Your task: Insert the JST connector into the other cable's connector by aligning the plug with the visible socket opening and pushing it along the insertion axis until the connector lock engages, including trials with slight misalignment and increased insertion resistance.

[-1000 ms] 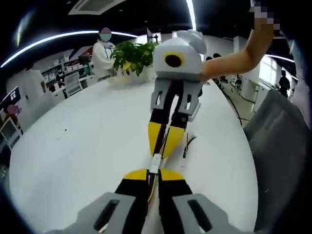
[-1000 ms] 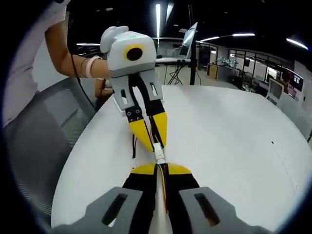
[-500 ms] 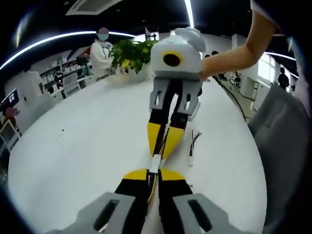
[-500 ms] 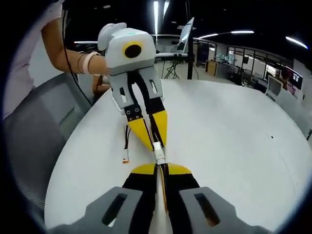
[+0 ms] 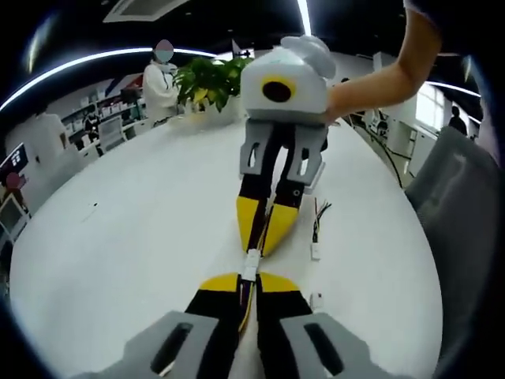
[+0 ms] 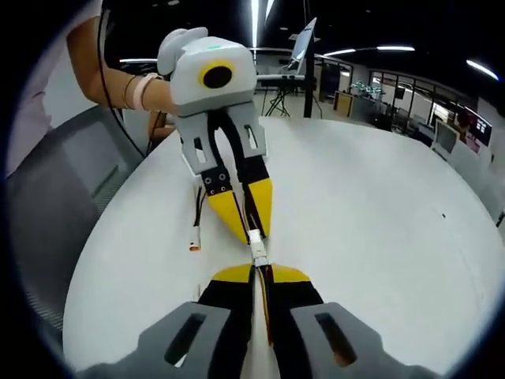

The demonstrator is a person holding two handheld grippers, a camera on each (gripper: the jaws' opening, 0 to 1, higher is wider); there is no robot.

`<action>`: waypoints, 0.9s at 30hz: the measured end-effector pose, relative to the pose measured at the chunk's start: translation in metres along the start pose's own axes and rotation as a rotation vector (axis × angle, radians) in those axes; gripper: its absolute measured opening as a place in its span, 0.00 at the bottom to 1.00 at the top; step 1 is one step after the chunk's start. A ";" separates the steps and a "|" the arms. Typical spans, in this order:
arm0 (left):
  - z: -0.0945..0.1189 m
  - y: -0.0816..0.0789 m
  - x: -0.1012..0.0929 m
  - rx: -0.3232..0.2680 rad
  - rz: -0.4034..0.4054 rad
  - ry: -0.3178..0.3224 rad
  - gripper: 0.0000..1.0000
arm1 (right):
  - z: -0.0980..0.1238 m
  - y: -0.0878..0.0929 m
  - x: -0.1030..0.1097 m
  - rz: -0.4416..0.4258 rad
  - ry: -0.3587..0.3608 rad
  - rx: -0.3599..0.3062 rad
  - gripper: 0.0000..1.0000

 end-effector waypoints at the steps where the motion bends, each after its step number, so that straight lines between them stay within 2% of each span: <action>1: 0.000 0.001 0.000 -0.001 0.003 0.001 0.00 | 0.000 0.000 0.001 -0.001 0.000 0.001 0.03; 9: -0.003 0.009 -0.002 0.006 0.014 0.004 0.00 | -0.002 0.006 0.000 -0.014 0.001 -0.001 0.03; 13: -0.003 0.008 -0.002 -0.010 0.008 -0.003 0.00 | -0.001 0.006 0.001 -0.026 0.009 -0.012 0.03; 15: -0.003 0.008 -0.003 -0.029 0.011 -0.007 0.00 | -0.001 0.007 0.001 -0.064 0.013 -0.014 0.04; 19: -0.001 0.009 -0.004 -0.056 0.023 -0.023 0.00 | -0.001 0.007 0.003 -0.040 0.019 -0.006 0.04; 27: -0.002 0.009 -0.004 -0.053 0.027 -0.021 0.00 | -0.001 0.006 0.002 -0.078 0.040 -0.001 0.05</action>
Point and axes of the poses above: the point that each gripper's makers call its tool centre point, and the gripper's own axes: z roughly backward along the fingers, x roughly to its left, y roughly out of its underside, the point moved 2 cm from there along z, roughly backward along the fingers, and after that the axes turned 9 degrees about -x, right-handed, at the moved point
